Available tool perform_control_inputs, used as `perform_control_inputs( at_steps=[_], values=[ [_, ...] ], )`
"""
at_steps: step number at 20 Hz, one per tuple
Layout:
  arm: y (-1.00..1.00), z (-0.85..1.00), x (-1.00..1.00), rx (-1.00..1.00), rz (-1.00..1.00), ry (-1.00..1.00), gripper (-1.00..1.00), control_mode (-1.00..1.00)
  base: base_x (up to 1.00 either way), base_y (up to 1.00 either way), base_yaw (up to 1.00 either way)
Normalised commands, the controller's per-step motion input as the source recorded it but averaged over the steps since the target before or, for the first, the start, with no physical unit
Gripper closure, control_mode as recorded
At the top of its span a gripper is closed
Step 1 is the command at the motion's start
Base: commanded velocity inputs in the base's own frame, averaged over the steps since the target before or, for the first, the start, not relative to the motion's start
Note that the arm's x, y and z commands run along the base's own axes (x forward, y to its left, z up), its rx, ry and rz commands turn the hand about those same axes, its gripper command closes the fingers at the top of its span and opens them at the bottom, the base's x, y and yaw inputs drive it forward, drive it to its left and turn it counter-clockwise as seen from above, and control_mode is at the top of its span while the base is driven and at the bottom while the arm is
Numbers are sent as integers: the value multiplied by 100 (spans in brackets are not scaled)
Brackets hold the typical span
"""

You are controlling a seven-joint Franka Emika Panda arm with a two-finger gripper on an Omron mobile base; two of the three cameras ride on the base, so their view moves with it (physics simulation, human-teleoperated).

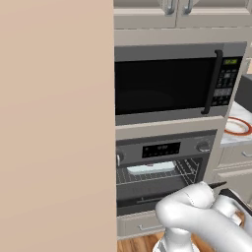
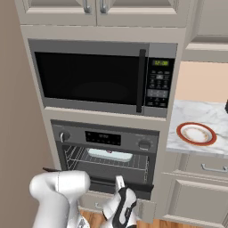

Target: Take the baked cake out of the oven and place it on the plate for cooling. Then close the oven door.

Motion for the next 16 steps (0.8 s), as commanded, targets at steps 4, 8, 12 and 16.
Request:
perform_control_inputs(
  at_steps=[4, 8, 12, 16],
  values=[
    [0, 1, -3, -11, -1, 30, -100, -100, 0, 0, 0],
    [-2, 0, -14, -8, -1, 21, -100, -100, 0, 0, 0],
    [-19, 4, -42, -3, -1, 9, -100, -100, 0, 0, 0],
    [-25, 25, -45, 0, -2, 5, -100, -100, 0, 0, 0]
  ],
)
